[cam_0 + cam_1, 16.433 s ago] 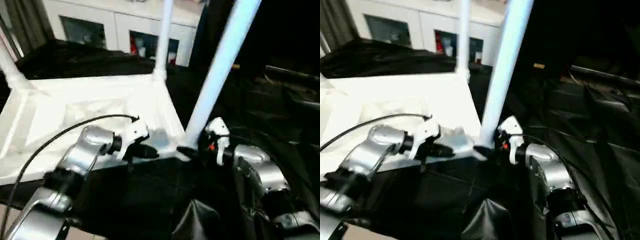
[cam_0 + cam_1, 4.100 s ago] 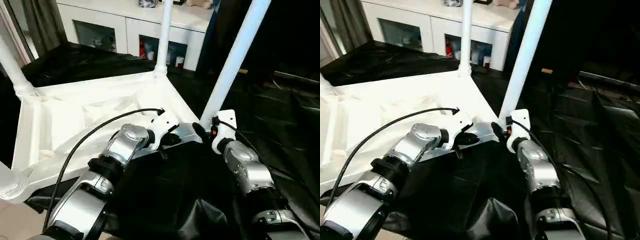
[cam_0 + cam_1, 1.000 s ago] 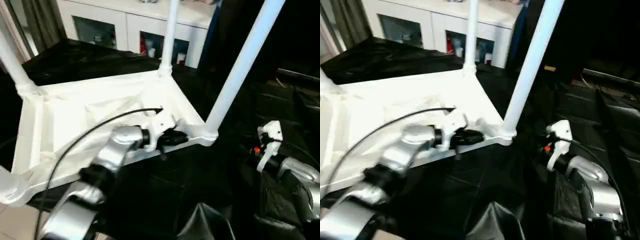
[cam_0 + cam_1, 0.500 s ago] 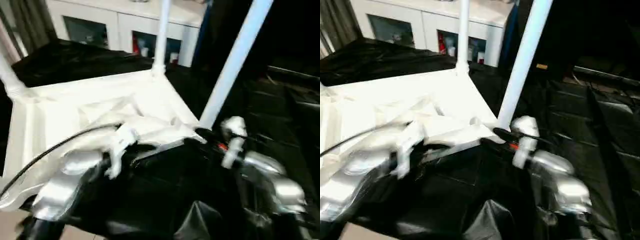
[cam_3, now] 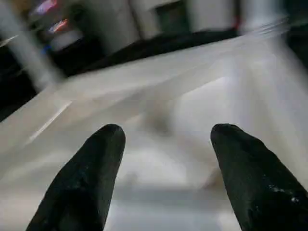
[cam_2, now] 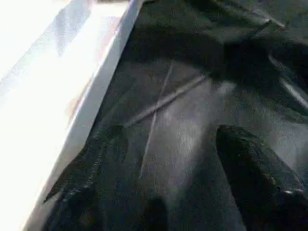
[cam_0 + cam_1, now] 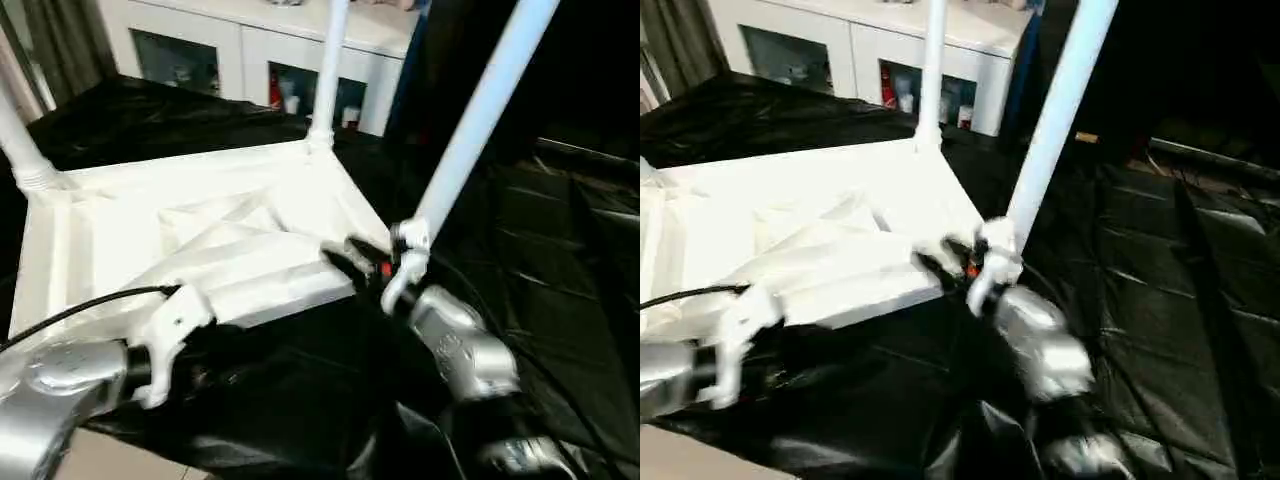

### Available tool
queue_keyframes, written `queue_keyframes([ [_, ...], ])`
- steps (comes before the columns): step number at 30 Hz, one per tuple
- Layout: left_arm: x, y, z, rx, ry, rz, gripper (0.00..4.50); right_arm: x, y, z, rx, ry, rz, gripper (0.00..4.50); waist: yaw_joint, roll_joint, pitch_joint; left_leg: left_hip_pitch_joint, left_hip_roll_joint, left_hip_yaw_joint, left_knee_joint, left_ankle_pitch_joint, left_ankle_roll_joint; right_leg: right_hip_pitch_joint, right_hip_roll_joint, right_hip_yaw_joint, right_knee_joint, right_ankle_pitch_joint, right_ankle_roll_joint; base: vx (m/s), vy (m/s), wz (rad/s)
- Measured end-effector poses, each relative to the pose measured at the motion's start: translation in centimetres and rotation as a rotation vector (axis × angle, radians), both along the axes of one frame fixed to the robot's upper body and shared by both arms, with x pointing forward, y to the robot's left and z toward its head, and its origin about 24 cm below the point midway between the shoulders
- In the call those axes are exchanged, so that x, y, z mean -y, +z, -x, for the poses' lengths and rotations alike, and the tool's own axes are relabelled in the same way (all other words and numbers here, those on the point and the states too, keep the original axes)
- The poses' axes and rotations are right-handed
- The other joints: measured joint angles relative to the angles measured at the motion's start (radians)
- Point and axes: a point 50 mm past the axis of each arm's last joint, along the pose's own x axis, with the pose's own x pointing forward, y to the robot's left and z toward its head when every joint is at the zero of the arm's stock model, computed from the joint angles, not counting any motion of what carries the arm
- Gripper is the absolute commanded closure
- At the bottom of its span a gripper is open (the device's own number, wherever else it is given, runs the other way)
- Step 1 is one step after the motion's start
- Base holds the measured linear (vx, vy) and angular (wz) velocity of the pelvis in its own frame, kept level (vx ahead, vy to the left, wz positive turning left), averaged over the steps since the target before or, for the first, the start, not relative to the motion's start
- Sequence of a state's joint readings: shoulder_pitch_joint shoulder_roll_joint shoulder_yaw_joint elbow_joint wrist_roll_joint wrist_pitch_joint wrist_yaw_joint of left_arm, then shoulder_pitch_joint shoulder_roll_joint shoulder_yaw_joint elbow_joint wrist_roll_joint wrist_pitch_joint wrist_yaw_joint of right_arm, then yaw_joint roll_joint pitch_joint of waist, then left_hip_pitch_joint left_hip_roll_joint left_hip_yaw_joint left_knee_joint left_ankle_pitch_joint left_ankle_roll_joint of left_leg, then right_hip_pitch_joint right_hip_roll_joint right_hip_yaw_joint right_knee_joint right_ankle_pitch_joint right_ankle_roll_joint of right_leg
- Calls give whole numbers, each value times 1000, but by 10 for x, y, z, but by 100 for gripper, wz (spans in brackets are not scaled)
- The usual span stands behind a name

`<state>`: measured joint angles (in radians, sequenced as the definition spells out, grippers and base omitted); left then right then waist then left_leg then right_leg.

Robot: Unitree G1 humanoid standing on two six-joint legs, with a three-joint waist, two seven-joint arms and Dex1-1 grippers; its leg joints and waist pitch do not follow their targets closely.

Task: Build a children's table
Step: Rotate table base

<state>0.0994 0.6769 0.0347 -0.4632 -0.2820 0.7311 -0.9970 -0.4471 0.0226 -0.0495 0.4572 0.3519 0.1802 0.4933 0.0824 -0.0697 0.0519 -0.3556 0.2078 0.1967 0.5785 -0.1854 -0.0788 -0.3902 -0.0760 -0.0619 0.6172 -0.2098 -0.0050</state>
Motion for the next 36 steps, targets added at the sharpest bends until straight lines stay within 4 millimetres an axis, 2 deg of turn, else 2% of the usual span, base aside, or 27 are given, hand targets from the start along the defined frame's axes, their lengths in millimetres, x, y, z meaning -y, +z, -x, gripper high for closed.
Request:
queue_keyframes([
  [6,-14,3,15,-44,44,-40,43,-1,-5,-13,-14,-188,-2,134,-4,-6,-3,1,0,0,-1,1,-1,0,1,0,1,0,1,0,0,0],
  [11,-24,2,21,-54,91,-79,1,9,-3,-28,-40,-371,7,134,6,-10,-4,0,0,0,0,1,-1,0,1,2,1,0,1,0,0,0],
  [17,-24,2,21,-37,105,-90,1,19,1,-39,-82,-512,-13,134,7,-16,-5,-1,-1,0,2,1,-1,0,1,4,6,-1,2,0,0,0],
  [22,-23,3,20,-7,113,-87,1,44,3,-49,-105,-661,0,134,12,-18,-4,-4,-1,1,7,1,-1,-1,1,8,11,-2,4,0,0,0],
  [29,-18,5,6,84,91,-93,1,83,10,-52,-79,-824,20,134,13,-18,-3,-7,-2,2,11,1,-1,0,2,15,14,-2,6,0,0,0],
  [36,-9,0,-25,173,46,-116,1,108,17,-50,-26,-914,58,134,6,-14,-1,-13,-2,2,16,2,-2,-5,3,18,17,0,7,0,0,0],
])
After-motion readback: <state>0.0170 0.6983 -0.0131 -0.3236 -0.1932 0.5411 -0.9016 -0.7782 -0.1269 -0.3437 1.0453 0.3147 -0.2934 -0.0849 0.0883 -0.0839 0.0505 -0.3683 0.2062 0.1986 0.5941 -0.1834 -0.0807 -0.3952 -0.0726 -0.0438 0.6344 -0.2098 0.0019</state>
